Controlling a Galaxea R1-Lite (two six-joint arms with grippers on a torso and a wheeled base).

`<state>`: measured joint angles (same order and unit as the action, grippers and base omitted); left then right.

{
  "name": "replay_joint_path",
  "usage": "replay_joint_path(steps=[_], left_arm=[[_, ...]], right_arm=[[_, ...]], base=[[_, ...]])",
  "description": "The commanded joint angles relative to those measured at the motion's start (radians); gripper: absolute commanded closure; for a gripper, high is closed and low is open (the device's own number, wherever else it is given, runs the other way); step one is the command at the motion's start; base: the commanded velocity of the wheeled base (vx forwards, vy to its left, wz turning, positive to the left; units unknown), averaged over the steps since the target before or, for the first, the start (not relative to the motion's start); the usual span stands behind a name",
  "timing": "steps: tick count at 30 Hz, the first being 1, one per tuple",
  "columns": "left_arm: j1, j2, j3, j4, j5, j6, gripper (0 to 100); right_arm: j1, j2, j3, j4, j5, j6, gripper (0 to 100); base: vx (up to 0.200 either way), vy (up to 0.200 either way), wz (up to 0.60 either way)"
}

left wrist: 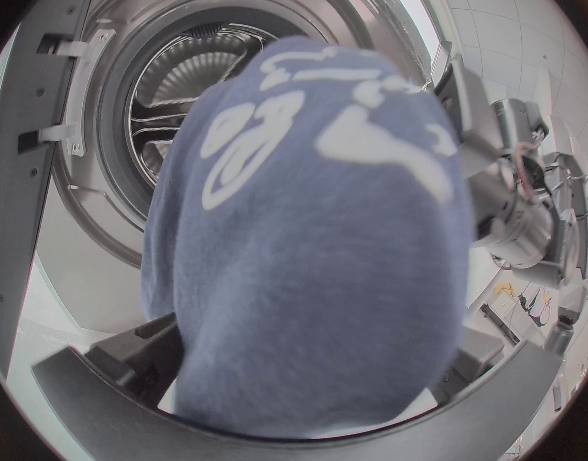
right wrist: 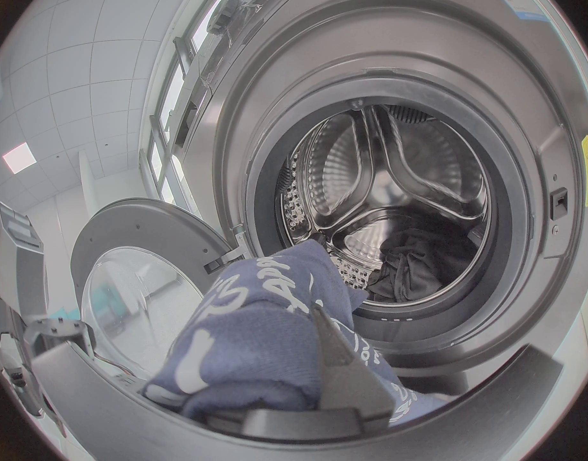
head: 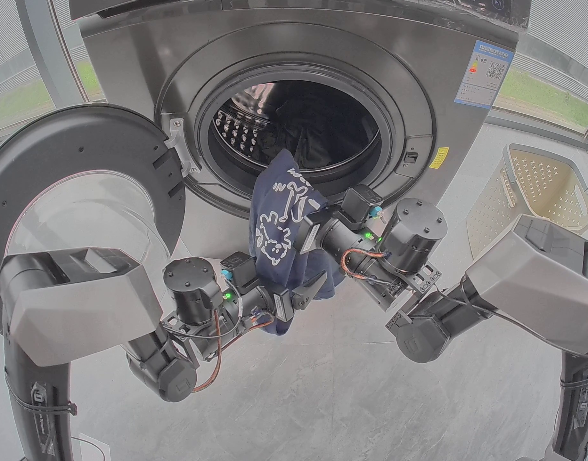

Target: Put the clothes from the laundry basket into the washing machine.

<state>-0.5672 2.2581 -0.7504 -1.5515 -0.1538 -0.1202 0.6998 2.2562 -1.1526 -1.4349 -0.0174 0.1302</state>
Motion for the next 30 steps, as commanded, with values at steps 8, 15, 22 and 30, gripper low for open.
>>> replay_joint_path(steps=[8, 15, 22, 30], left_arm=[[0.023, 0.149, -0.155, 0.001, 0.077, 0.001, 0], [0.024, 0.173, -0.207, 0.001, 0.126, 0.001, 0], [0.024, 0.172, -0.21, -0.001, 0.128, -0.003, 100], [0.059, 0.124, -0.204, -0.002, 0.149, -0.012, 100]], right_arm=[[0.026, -0.027, 0.031, 0.002, -0.015, 0.002, 100], [0.029, -0.033, 0.031, 0.002, -0.016, 0.012, 100], [0.026, -0.033, 0.033, 0.001, -0.016, 0.022, 100], [-0.023, -0.044, 0.051, -0.001, -0.044, 0.031, 100]], base=[[0.0, 0.0, 0.0], [0.0, 0.0, 0.0], [0.0, 0.0, 0.0], [0.0, 0.0, 0.0]])
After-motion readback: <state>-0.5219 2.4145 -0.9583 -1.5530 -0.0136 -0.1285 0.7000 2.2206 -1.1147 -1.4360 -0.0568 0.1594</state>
